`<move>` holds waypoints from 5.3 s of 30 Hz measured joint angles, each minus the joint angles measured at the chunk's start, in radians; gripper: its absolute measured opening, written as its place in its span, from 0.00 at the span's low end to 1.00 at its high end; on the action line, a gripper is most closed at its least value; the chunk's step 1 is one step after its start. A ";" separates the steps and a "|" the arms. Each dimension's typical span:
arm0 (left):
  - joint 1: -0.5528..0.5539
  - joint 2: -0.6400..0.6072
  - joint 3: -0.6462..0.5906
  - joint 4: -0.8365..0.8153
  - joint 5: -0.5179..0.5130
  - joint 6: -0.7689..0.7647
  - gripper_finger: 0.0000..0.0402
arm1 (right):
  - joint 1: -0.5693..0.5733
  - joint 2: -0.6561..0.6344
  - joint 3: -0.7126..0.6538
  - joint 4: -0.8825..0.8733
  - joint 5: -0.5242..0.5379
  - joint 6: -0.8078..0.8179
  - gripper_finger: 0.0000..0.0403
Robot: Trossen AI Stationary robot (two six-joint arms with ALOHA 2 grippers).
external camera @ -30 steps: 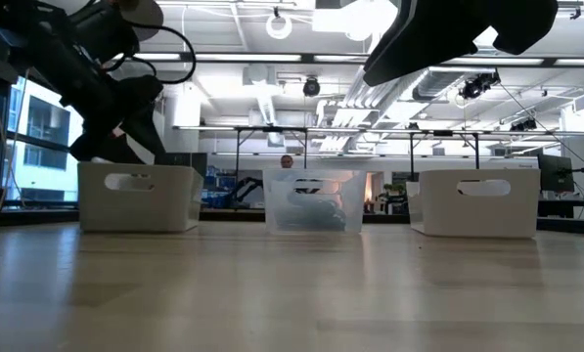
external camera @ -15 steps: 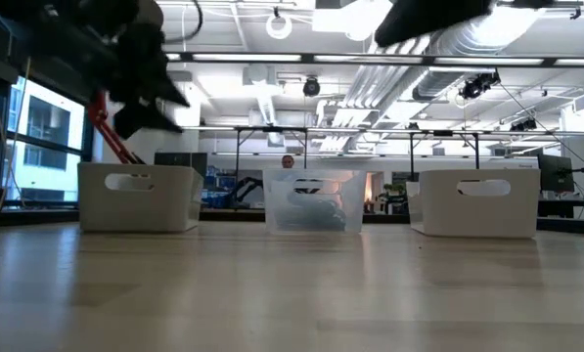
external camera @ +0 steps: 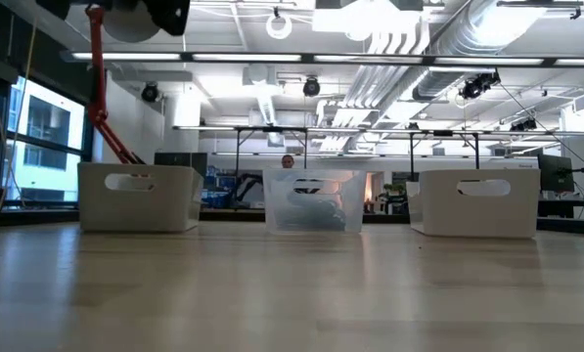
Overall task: Pick and place items into bin
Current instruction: Return to Home Position
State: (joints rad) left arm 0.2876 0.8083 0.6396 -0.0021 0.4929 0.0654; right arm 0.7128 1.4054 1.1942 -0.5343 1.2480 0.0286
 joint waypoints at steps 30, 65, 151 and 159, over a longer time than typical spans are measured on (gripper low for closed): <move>-0.432 -0.288 -0.280 0.233 -0.288 0.760 0.59 | -0.060 -1.020 -0.762 0.345 -0.576 0.097 0.35; -0.432 -0.519 -0.409 0.101 -0.101 0.914 0.59 | -0.641 -1.401 -1.184 0.647 -1.408 0.072 0.35; -0.163 -0.800 -0.630 0.047 -0.683 0.248 0.59 | -0.834 -1.400 -1.178 0.644 -1.357 0.224 0.35; -0.015 -0.800 -0.630 0.020 -0.521 0.156 0.59 | -0.834 -1.400 -1.177 0.599 -1.362 0.241 0.35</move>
State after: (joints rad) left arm 0.2730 0.0086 0.0093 0.0179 -0.0279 0.2213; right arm -0.1215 0.0051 0.0170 0.0645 -0.1139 0.2695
